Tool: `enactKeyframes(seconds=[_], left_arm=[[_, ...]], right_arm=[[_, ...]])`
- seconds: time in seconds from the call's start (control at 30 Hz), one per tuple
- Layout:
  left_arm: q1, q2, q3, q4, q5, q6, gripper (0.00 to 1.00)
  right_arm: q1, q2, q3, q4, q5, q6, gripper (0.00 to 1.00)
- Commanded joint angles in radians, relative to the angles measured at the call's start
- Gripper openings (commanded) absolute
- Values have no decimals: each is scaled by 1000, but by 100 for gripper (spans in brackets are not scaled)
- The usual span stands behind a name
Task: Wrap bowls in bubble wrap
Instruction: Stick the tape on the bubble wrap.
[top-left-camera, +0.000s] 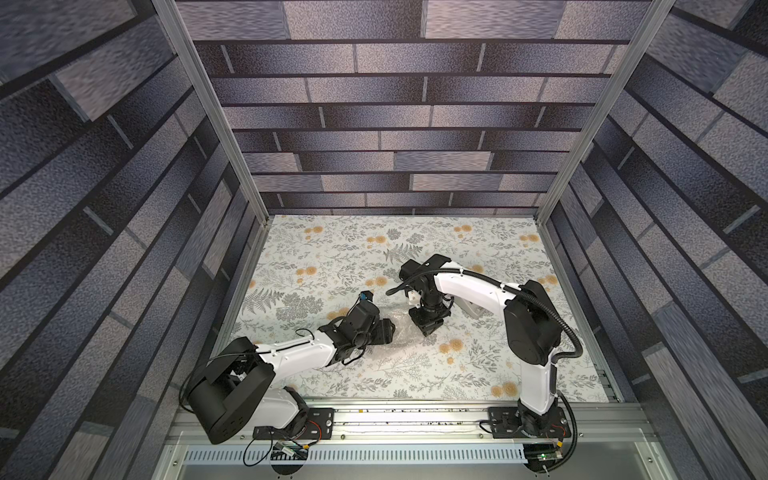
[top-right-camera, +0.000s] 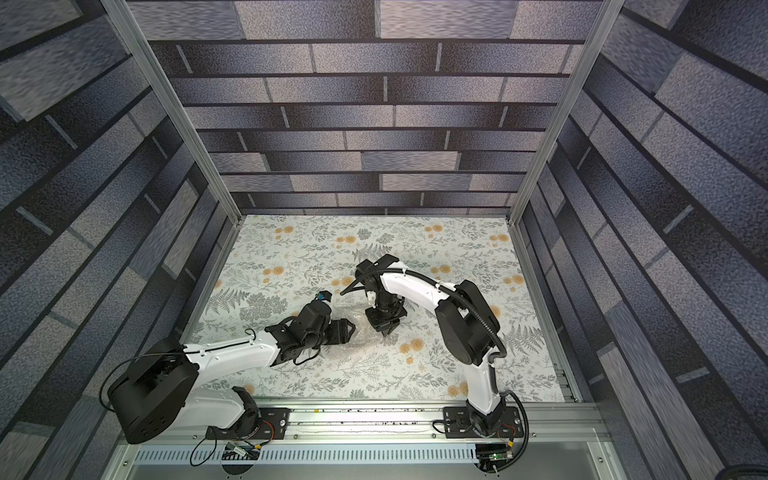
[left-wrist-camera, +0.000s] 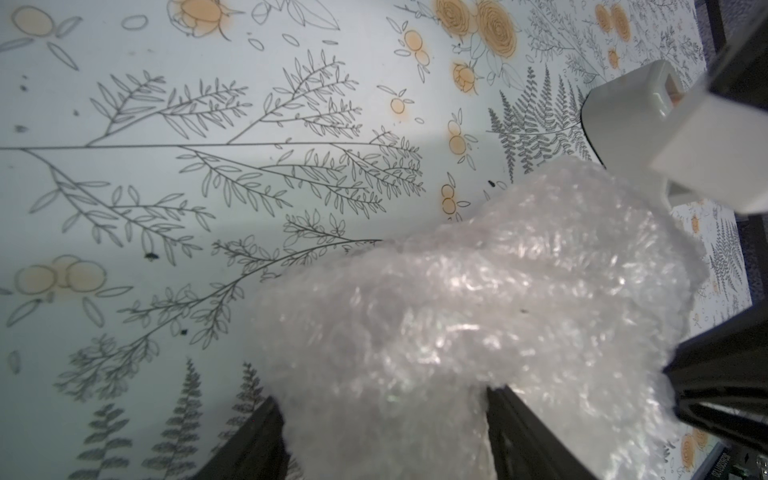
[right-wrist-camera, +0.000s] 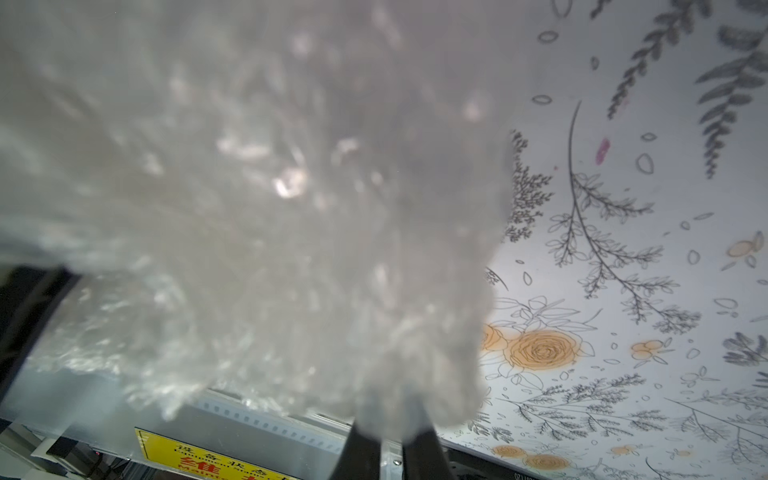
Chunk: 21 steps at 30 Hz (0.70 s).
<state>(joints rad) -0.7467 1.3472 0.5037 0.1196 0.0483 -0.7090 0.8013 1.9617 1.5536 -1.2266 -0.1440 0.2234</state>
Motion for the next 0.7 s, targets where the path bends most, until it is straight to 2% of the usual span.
enactKeyframes(seconds=[0.0, 0.67], left_arm=[[-9, 4, 3, -20, -6, 29, 74], [-10, 3, 5, -23, -7, 31, 74]], right_arm=[[10, -49, 32, -30, -19, -14, 14], [-2, -41, 82, 20, -116, -19, 18]])
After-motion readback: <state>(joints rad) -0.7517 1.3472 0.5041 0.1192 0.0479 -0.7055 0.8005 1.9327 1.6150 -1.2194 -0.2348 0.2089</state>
